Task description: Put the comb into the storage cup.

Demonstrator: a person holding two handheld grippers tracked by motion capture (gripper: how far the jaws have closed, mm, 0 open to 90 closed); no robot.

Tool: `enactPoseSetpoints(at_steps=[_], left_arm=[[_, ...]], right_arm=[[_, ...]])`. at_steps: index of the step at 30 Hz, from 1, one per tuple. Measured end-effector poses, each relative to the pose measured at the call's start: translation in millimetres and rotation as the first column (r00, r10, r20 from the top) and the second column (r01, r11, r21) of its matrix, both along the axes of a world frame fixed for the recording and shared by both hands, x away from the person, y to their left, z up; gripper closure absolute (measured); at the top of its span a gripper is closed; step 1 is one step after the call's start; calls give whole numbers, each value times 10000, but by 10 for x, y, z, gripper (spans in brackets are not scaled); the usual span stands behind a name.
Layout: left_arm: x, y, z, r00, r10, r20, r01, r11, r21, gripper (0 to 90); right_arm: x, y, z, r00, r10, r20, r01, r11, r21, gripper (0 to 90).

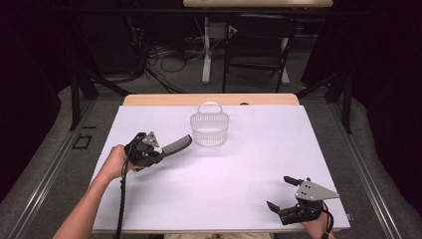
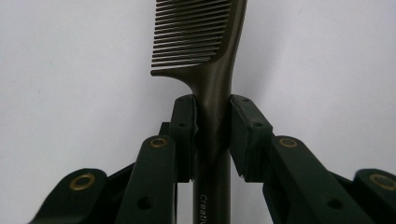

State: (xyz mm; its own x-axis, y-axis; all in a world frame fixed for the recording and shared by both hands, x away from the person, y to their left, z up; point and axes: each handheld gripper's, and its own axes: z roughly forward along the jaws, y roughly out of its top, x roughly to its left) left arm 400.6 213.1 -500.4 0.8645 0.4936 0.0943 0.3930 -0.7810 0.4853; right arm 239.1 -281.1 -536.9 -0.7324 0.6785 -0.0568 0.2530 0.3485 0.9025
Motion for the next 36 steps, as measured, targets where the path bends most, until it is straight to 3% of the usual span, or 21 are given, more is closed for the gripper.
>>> enactPoseSetpoints(at_steps=[7,14,17,25,27,30,36], left_arm=[[-61,61,25,9981,588,187,-565,9927,-1064,724],[-145,53,25,9939,997,475,-904,9816,-1681,724],[-182,33,31,9893,1264,730,-1119,9780,-1763,724],[-297,31,11,9734,1935,1227,-1530,9476,-2805,724],[-316,33,11,9695,2024,1384,-1562,9449,-2877,724],[-336,45,10,9636,2174,1558,-1588,9338,-3206,724],[-363,39,-28,9564,2357,1724,-1675,9263,-3375,724]], right_arm=[[1,3,0,10000,-12,-2,12,10000,-6,9],[1,2,1,10000,-27,24,27,10000,-13,10],[-7,4,9,10000,-44,40,44,10000,-28,10],[-14,7,12,10000,-2,59,3,10000,-9,10],[-14,2,12,10000,-22,57,22,10000,-2,10],[-10,-1,9,10000,-33,40,33,10000,19,10],[-10,2,8,10000,-77,34,77,10000,22,9]])
